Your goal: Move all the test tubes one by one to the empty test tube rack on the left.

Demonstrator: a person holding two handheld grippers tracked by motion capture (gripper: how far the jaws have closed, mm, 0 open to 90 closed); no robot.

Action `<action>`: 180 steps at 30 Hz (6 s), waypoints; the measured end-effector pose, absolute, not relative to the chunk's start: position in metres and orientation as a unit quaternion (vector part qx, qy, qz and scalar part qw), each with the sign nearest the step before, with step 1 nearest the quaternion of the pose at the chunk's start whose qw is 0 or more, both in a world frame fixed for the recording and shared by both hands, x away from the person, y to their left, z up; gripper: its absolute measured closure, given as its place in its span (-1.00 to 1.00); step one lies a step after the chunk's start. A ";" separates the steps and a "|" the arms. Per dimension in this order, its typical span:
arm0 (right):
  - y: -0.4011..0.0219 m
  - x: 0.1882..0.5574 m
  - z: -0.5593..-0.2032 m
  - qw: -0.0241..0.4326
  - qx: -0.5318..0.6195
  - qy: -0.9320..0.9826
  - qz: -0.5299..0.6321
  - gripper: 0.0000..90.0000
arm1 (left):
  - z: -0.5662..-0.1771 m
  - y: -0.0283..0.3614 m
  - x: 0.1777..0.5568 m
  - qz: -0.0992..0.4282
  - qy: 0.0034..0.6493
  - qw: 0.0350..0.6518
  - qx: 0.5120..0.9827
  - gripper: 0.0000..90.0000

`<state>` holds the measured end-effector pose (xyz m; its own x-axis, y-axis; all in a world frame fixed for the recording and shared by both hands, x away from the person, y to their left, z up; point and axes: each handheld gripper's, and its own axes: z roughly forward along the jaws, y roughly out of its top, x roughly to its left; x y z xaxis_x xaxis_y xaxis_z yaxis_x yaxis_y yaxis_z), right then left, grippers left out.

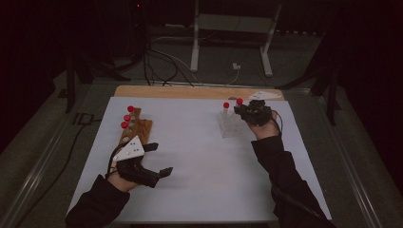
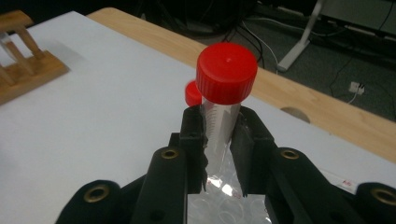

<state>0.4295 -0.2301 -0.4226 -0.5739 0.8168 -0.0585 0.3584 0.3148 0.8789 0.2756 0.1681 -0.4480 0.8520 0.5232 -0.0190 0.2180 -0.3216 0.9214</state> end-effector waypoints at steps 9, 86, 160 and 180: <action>-0.227 0.407 -0.401 0.253 0.353 0.779 0.453 0.68 | -0.438 0.163 0.277 0.141 0.225 0.540 0.799 -0.95; -0.167 0.306 -0.451 0.150 0.222 0.852 0.449 0.68 | -0.434 0.044 0.315 0.129 0.143 0.526 0.828 0.55; -0.187 0.305 -0.432 0.169 0.271 0.797 0.512 -1.00 | -0.370 0.244 0.308 0.296 0.302 0.507 0.751 0.60; -0.190 0.307 -0.433 0.165 0.273 0.795 0.516 -1.00 | -0.399 0.278 0.322 0.311 0.363 0.486 0.732 0.60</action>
